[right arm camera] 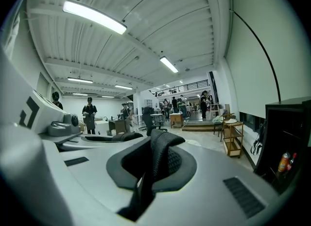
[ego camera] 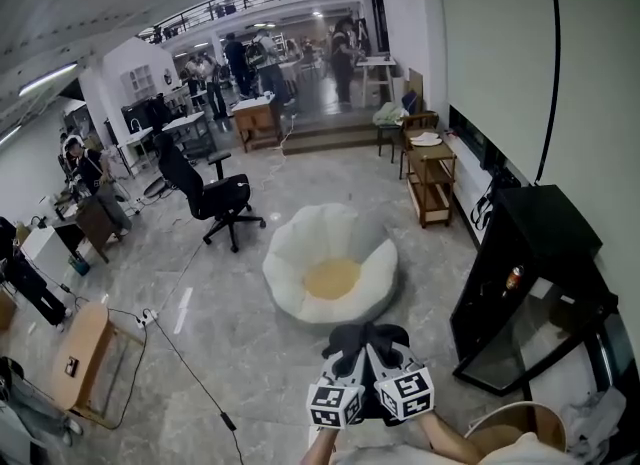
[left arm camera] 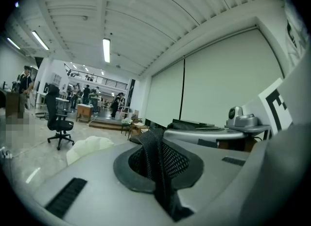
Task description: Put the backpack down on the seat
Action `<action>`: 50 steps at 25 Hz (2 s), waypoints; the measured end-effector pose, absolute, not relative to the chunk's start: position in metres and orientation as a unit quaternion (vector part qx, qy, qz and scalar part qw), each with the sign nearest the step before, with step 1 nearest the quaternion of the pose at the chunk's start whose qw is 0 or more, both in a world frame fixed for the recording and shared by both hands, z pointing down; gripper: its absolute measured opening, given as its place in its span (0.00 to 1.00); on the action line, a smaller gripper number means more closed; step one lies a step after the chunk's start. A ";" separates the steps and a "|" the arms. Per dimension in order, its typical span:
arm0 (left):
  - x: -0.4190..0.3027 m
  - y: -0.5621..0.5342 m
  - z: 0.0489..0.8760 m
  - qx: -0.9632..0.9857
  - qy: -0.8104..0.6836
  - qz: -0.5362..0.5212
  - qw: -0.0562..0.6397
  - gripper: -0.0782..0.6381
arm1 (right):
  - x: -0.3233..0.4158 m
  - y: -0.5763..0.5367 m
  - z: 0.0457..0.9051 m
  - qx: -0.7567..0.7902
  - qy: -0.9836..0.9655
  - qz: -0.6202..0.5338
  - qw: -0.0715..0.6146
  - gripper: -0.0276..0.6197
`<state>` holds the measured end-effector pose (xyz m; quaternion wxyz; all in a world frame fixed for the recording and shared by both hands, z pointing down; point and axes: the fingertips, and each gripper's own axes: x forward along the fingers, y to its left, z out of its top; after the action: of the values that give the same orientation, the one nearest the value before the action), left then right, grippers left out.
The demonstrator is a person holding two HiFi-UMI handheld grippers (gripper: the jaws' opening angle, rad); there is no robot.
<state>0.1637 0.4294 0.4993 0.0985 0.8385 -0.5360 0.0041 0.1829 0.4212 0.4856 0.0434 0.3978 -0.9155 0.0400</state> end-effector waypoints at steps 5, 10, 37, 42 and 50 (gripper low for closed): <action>0.149 0.428 0.499 0.839 -0.535 0.003 0.101 0.16 | 0.168 0.420 0.486 0.399 -0.915 0.040 0.046 0.09; 0.128 0.429 0.501 0.842 -0.530 0.004 0.104 0.16 | 0.147 0.420 0.487 0.404 -0.913 0.039 0.047 0.09; 0.065 0.352 0.525 0.843 -0.526 0.008 0.115 0.16 | 0.085 0.344 0.513 0.404 -0.912 0.049 0.055 0.09; 0.060 0.311 0.527 0.846 -0.518 0.006 0.122 0.16 | 0.078 0.303 0.514 0.409 -0.910 0.047 0.056 0.09; 0.049 0.230 0.524 0.849 -0.513 0.014 0.125 0.16 | 0.068 0.222 0.511 0.414 -0.907 0.054 0.054 0.09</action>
<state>0.0493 0.2297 0.5236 0.1251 0.8493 -0.5127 0.0140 0.0685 0.2225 0.5111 0.0537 0.4142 -0.9070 0.0542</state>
